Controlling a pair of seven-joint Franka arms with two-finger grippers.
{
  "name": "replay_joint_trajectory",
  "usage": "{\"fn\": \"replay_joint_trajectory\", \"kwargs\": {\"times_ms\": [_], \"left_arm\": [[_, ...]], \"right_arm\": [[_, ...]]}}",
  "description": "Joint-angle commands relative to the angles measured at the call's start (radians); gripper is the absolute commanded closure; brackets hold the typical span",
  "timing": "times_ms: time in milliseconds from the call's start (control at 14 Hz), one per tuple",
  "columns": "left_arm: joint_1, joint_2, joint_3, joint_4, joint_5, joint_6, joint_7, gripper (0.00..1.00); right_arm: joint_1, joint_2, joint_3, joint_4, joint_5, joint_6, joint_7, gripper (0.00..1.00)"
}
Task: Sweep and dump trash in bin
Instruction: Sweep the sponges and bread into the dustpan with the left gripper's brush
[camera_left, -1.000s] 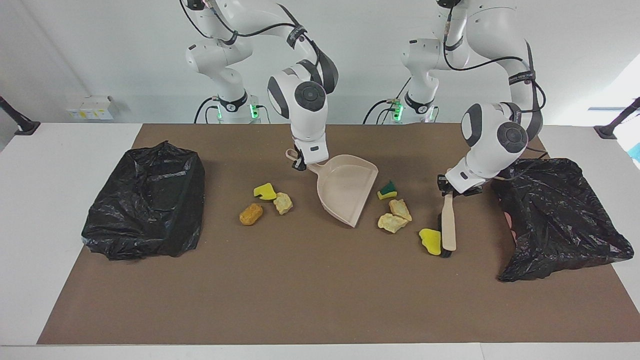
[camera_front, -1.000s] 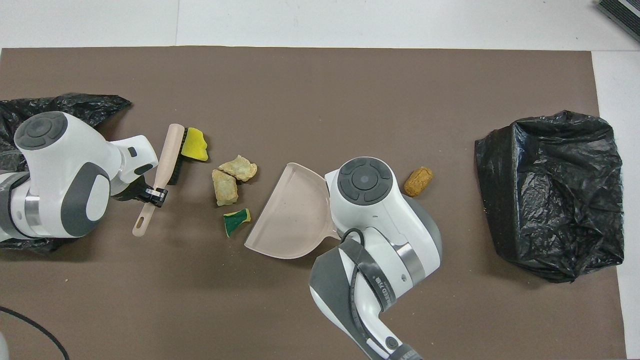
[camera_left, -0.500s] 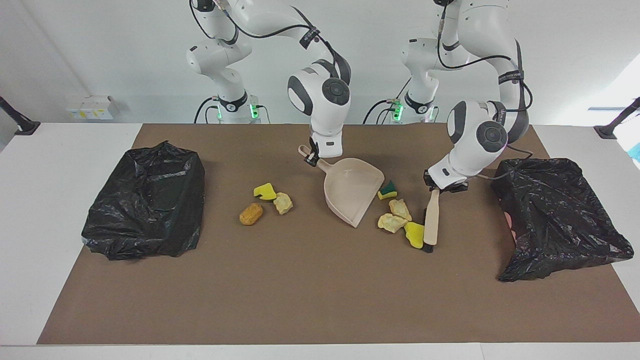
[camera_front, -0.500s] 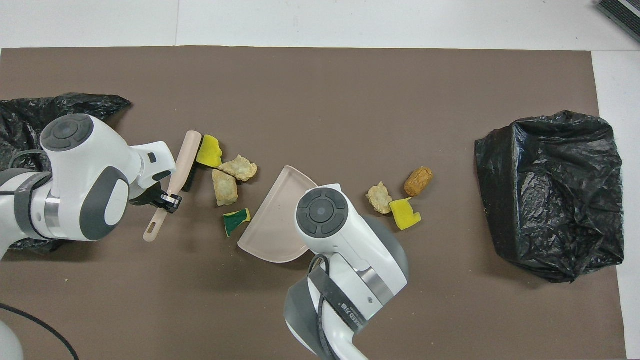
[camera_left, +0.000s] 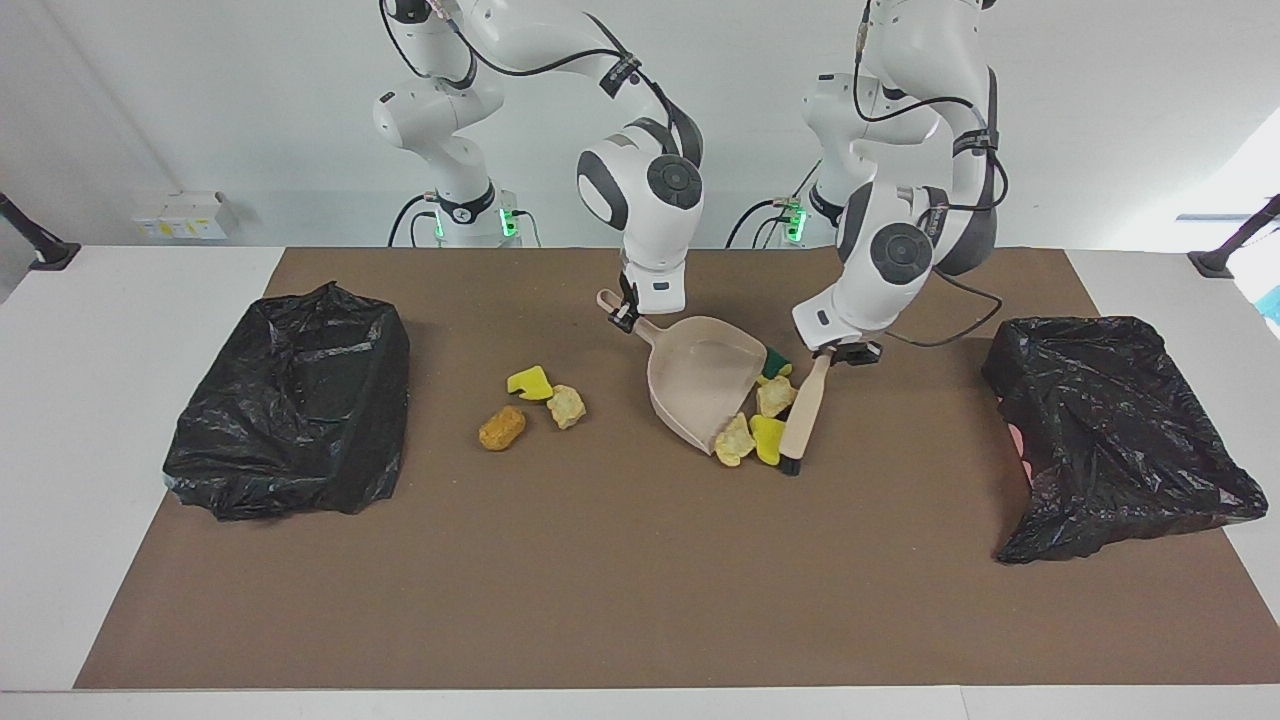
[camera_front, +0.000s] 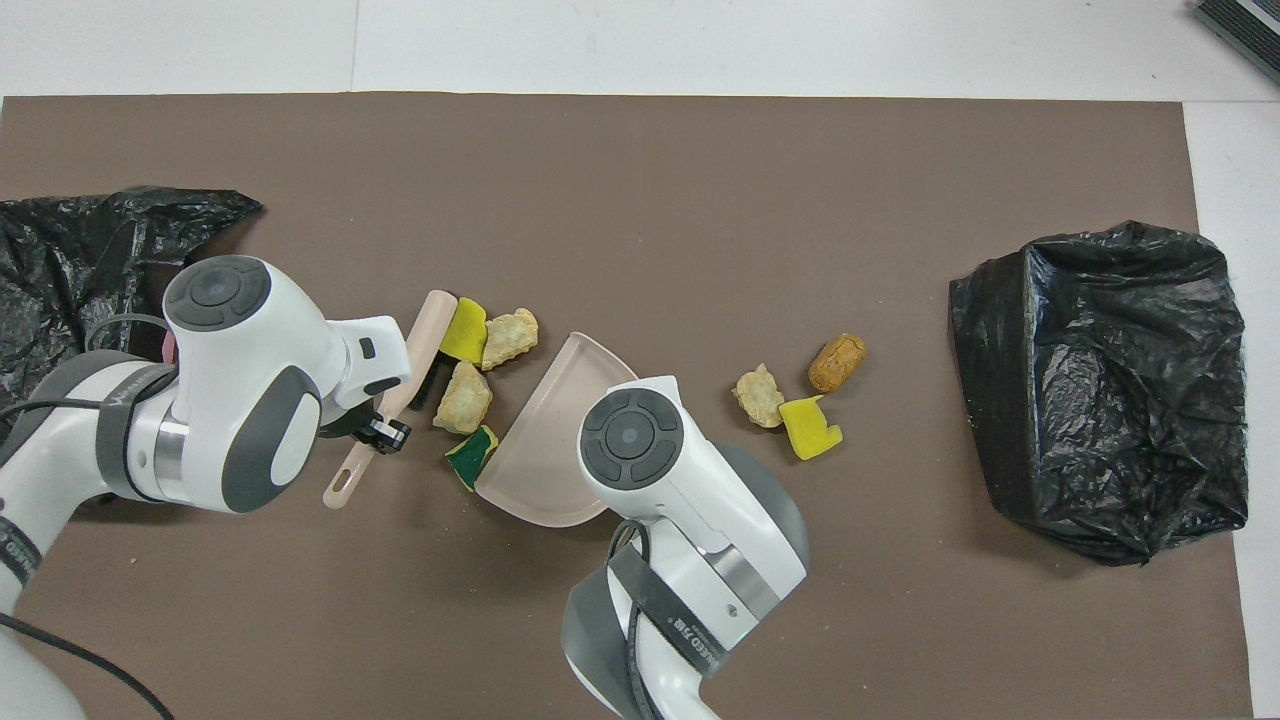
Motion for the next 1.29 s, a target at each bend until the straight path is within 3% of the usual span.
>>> {"fn": "replay_joint_trajectory", "kwargs": {"times_ms": [0, 357, 500, 643, 857, 1214], "left_arm": [[-0.111, -0.045, 0.013, -0.031, 0.014, -0.037, 0.001, 1.0], [-0.223, -0.07, 0.014, -0.028, 0.012, -0.117, -0.036, 1.0], [-0.199, -0.062, 0.02, 0.001, 0.011, -0.134, -0.064, 1.0], [-0.102, -0.061, 0.019, 0.036, 0.011, -0.118, -0.093, 1.0], [-0.07, -0.053, 0.019, 0.093, 0.002, -0.115, -0.192, 1.0], [-0.007, -0.058, 0.019, 0.081, 0.001, -0.102, -0.318, 1.0]], "right_arm": [[0.0, -0.021, -0.001, -0.03, -0.022, 0.025, 0.028, 1.0], [0.0, -0.021, -0.001, -0.03, -0.022, 0.025, 0.028, 1.0], [-0.001, -0.021, -0.001, -0.03, -0.022, 0.025, 0.028, 1.0], [-0.001, -0.02, -0.001, -0.03, -0.022, 0.025, 0.028, 1.0], [-0.001, -0.02, -0.001, -0.03, -0.022, 0.025, 0.025, 1.0], [-0.003, -0.02, -0.001, -0.029, -0.023, 0.026, 0.02, 1.0]]}}
